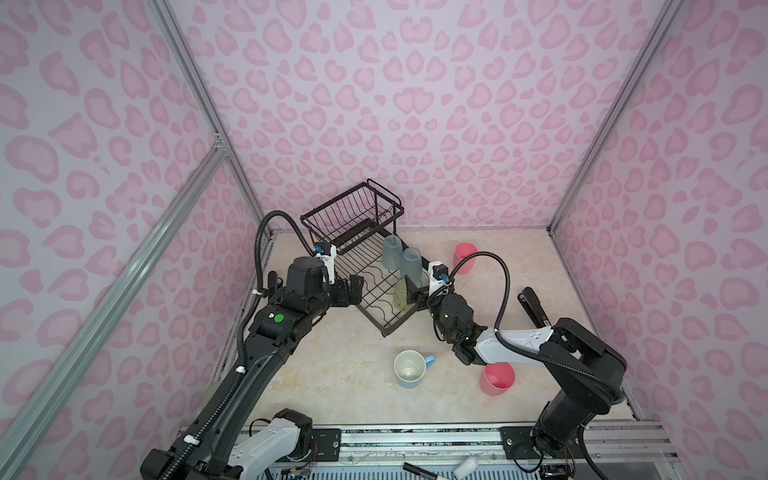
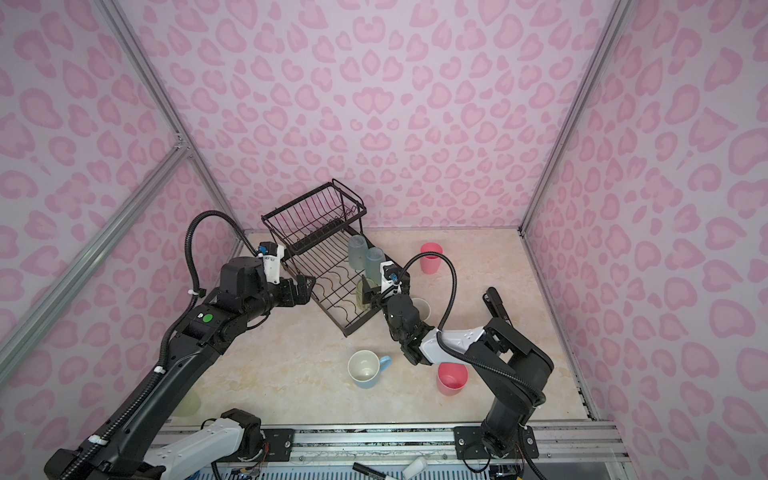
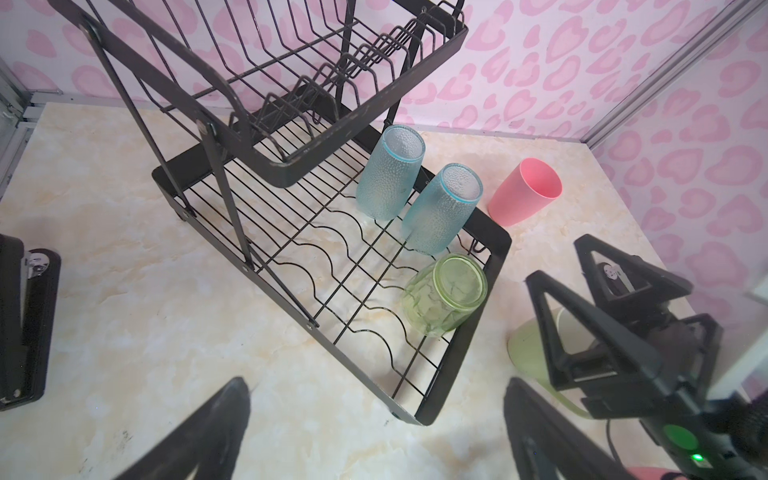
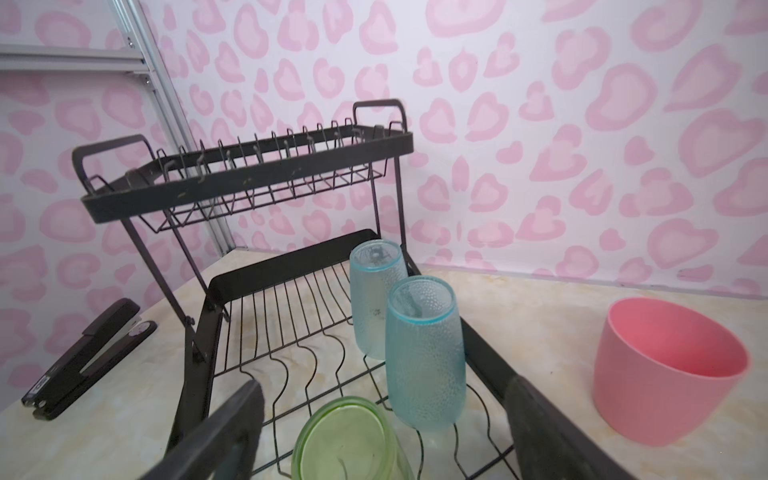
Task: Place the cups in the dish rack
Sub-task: 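Open the right gripper and move it toward the pink cup beyond the rack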
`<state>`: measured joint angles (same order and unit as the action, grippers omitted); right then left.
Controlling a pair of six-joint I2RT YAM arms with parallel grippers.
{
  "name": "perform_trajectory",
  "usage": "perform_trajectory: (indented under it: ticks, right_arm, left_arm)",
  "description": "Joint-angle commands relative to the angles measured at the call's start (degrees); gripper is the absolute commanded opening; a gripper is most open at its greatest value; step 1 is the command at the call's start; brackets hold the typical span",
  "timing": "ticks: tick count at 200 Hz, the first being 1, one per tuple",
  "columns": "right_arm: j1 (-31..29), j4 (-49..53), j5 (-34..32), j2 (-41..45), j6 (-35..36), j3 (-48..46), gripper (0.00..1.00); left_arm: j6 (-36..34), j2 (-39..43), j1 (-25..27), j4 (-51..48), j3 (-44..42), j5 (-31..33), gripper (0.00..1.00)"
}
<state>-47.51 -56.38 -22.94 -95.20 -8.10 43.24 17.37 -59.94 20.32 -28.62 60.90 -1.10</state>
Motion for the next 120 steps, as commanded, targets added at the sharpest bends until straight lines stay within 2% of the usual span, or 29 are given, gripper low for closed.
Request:
perform_trajectory:
  ticks: [1, 39, 76, 101, 120]
  right_arm:
    - [0.52, 2.27, -4.34, 2.82, 0.98, 0.31, 0.88]
    - [5.01, 15.37, -2.92, 8.56, -5.78, 3.01, 0.85]
    - [12.77, 38.31, 1.54, 12.69, -15.28, 10.41, 0.8]
    - [18.82, 55.84, 5.36, 11.76, -18.31, 19.05, 0.77]
    - [23.21, 64.69, 10.76, 9.24, -17.96, 25.11, 0.75]
  left_arm:
    - [-0.24, -0.05, -0.17, 1.79, -0.34, -0.81, 0.97]
    - [-0.21, -0.09, -0.18, 2.25, -0.57, -1.96, 0.97]
    - [-0.22, 0.17, -0.14, 2.29, -0.92, -2.58, 0.96]
    - [-0.05, 0.18, -0.19, 2.6, -1.05, -3.37, 0.96]
    - [0.24, -0.21, -0.19, 2.85, -1.12, -4.88, 0.96]
